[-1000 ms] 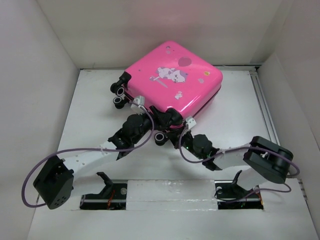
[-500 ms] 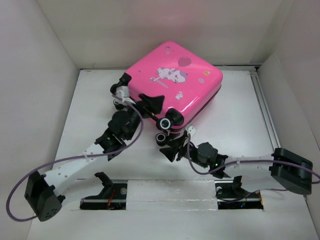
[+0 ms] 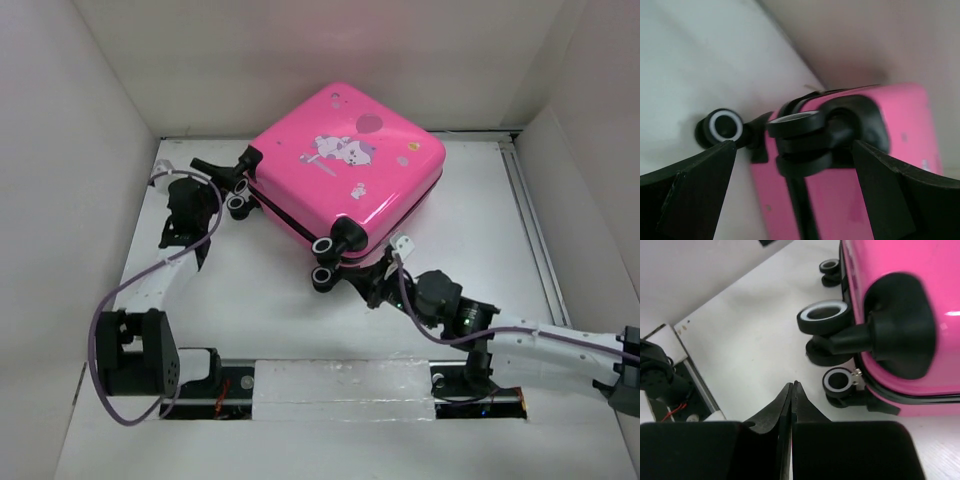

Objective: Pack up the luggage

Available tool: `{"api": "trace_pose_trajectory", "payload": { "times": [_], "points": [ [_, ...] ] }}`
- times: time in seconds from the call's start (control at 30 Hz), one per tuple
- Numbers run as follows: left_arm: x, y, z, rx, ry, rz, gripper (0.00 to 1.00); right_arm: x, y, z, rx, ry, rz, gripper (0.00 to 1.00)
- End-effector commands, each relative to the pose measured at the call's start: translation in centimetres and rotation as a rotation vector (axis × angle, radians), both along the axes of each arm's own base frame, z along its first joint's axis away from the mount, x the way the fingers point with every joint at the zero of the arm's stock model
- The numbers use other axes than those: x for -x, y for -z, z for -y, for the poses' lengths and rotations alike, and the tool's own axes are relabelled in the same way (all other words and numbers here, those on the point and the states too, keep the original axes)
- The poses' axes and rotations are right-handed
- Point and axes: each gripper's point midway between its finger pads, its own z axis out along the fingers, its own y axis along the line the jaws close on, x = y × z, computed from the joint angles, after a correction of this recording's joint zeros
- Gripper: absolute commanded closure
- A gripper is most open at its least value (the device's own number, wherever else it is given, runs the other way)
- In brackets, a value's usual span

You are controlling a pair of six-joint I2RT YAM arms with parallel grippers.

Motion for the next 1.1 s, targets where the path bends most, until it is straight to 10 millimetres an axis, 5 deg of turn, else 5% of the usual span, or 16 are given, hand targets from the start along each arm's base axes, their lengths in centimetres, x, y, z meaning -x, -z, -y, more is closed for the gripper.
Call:
{"api": "trace_pose_trajectory", "payload": {
  "times": [0.0, 0.1, 0.13, 0.2, 0.47, 0.6, 0.67, 0.7, 0.73, 0.8, 0.9, 1.03, 1.07],
  "points": [
    [-1.0, -2.1, 0.6, 0.006, 0.044, 0.066, 0.01, -1.6, -1.1, 2.8, 0.050, 0.097, 0.021, 0.97],
    [-3.0, -2.6, 1.3, -0.071, 0.111, 0.030, 0.01, -3.0, -0.6, 4.1, 0.058, 0.139, 0.012, 0.79],
    [-3.6, -0.8, 1.9, -0.063, 0.144, -0.021, 0.01, -4.1, -0.5, 5.0, 0.055, 0.159, 0.006, 0.74],
    [-4.0, -0.2, 2.3, -0.057, 0.168, -0.013, 0.01, -5.2, -0.5, 5.7, 0.068, 0.169, 0.001, 0.65],
    [-5.8, 1.0, 2.5, 0.001, 0.172, 0.021, 0.08, -9.5, -0.5, 9.4, 0.079, 0.240, 0.009, 0.54],
    [-6.3, 0.8, 3.7, 0.051, 0.226, 0.080, 0.40, -11.7, 0.0, 11.4, 0.054, 0.299, -0.018, 0.44],
    [-6.3, 1.0, 4.2, 0.072, 0.244, 0.088, 0.66, -12.9, 0.9, 12.1, 0.054, 0.318, -0.057, 0.42],
    [-6.1, 1.3, 4.3, 0.074, 0.253, 0.088, 0.90, -13.4, 1.2, 12.6, 0.053, 0.315, -0.069, 0.42],
    [-6.1, 1.3, 4.3, 0.074, 0.253, 0.088, 1.00, -14.0, 0.8, 12.7, 0.037, 0.317, -0.069, 0.42],
    [-5.5, 2.8, 4.3, 0.077, 0.252, 0.061, 1.00, -14.6, 1.3, 12.8, 0.021, 0.304, -0.087, 0.42],
    [-4.2, 2.4, 3.8, 0.080, 0.224, 0.085, 1.00, -15.4, 0.6, 13.2, -0.013, 0.303, -0.078, 0.42],
    [0.1, 4.4, 4.0, 0.081, 0.197, 0.075, 1.00, -17.8, 0.7, 14.5, -0.017, 0.362, -0.095, 0.40],
    [1.0, 3.2, 4.2, 0.064, 0.190, 0.111, 1.00, -18.6, 0.3, 15.1, -0.020, 0.384, -0.091, 0.40]
  ]
}}
